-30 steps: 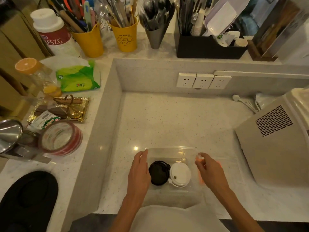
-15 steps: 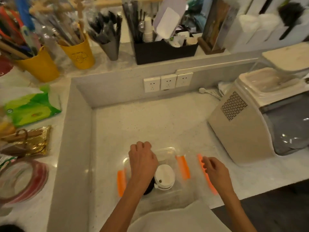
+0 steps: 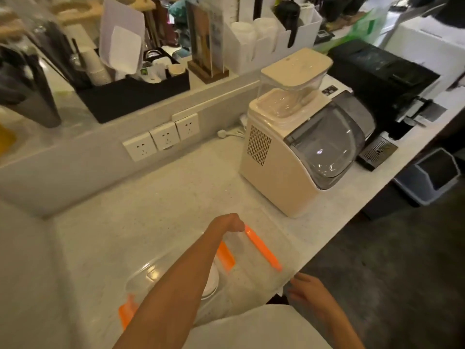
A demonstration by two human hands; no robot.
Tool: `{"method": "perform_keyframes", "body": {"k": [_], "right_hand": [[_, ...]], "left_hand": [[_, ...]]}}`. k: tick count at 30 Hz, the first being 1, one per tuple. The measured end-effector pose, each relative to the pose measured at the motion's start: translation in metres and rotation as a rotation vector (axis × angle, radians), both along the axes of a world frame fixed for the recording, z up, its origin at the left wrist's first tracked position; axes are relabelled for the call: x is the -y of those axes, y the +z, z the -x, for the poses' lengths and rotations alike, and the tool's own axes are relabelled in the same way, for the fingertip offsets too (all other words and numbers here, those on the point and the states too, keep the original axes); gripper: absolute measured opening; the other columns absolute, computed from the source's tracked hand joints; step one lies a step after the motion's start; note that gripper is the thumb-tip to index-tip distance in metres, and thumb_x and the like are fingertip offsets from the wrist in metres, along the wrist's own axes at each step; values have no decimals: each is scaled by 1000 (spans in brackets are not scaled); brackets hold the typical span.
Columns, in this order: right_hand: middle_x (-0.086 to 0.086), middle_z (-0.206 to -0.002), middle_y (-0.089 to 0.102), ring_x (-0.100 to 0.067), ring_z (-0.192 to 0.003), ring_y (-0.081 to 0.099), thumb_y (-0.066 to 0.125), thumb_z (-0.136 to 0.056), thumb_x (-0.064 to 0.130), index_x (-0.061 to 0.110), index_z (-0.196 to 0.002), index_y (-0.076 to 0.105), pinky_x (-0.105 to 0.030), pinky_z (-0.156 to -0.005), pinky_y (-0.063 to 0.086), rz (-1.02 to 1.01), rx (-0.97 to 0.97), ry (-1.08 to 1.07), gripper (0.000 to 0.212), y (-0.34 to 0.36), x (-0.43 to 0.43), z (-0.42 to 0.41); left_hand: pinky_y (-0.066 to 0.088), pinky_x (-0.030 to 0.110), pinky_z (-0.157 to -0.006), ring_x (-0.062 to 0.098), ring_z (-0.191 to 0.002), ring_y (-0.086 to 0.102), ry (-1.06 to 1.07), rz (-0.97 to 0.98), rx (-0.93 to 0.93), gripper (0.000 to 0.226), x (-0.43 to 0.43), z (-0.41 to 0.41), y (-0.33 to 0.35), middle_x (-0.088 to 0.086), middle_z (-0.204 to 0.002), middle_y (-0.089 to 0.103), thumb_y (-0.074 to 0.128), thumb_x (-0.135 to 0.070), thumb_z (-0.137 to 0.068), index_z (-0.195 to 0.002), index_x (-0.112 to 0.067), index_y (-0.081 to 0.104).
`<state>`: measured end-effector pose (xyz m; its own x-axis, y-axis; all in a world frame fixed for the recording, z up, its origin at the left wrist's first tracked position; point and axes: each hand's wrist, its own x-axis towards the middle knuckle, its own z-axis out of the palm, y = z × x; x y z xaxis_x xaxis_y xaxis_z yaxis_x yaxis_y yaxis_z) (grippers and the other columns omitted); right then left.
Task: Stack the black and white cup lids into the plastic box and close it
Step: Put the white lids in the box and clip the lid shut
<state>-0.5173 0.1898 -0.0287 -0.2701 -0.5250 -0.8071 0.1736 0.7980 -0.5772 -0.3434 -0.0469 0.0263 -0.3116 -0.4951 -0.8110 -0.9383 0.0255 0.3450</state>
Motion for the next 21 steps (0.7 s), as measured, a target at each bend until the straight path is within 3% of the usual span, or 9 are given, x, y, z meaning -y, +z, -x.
{"method": "perform_keyframes", "body": {"k": [3, 5, 6, 8, 10, 14, 17, 19, 21], "right_hand": [[-13, -98, 66, -22, -87, 62, 58, -91, 0, 8, -102, 69, -36, -81, 51, 48, 82, -152, 17, -5, 1, -6], [-18, -101, 65, -26, -90, 62, 54, -91, 0, 6, -104, 64, -38, -83, 50, 59, 101, -334, 18, -5, 9, -6], [-19, -101, 64, -27, -89, 61, 54, -91, 2, 6, -106, 63, -37, -80, 49, 57, 120, -418, 18, -4, 14, -5], [-17, -103, 63, -26, -87, 60, 54, -93, 7, 5, -108, 62, -35, -75, 49, 61, 131, -482, 17, 6, 23, 0], [-14, -106, 62, -25, -85, 60, 54, -93, 9, 7, -106, 60, -35, -69, 49, 83, 196, -469, 14, 19, 33, 5], [-8, -104, 62, -21, -87, 60, 54, -97, 10, 8, -116, 61, -30, -70, 49, 142, 232, -358, 20, 50, 63, -2], [-7, -90, 74, -18, -80, 70, 57, -96, 11, 8, -94, 76, -27, -65, 56, 250, 205, -111, 19, 73, 94, -23], [-6, -82, 72, -18, -74, 67, 59, -96, 18, 9, -86, 75, -29, -67, 54, 301, 191, 65, 21, 84, 118, -45], [-6, -91, 70, -18, -78, 63, 58, -97, 21, 11, -104, 71, -29, -72, 50, 323, 144, 199, 18, 88, 142, -68]], "left_hand": [[44, 45, -107, 40, -136, 48, 96, 51, -71, 37, -3, 1, 2, 20, -140, 52, 44, -16, -101, -133, 2, 49], [53, 44, -88, 39, -103, 63, 167, 104, -145, 24, -3, -1, 4, 21, -105, 62, 49, -20, -101, -91, 0, 57], [51, 39, -74, 33, -78, 59, 211, 116, -203, 33, -2, -2, 6, 15, -78, 53, 51, -20, -101, -71, -7, 48], [36, 32, -57, 19, -54, 33, 289, 106, -345, 43, -3, -8, 16, 4, -64, 28, 54, -17, -100, -62, -16, 33], [27, 28, -51, 17, -50, 24, 362, 67, -445, 36, -6, -23, 28, 6, -67, 31, 53, -13, -99, -65, -14, 41], [35, 25, -46, 15, -51, 38, 574, 112, -523, 5, -12, -74, 48, 12, -82, 55, 57, -13, -95, -93, -17, 58], [43, 20, -43, 13, -54, 48, 722, 106, -554, 54, -25, -135, 58, 6, -91, 68, 62, -17, -95, -145, -15, 41], [44, 22, -46, 14, -56, 49, 817, 130, -550, 53, -43, -174, 62, 5, -89, 67, 63, -17, -95, -143, -14, 41], [43, 24, -50, 15, -59, 48, 941, 174, -512, 43, -64, -207, 62, 6, -90, 66, 62, -16, -94, -132, -14, 43]]}}
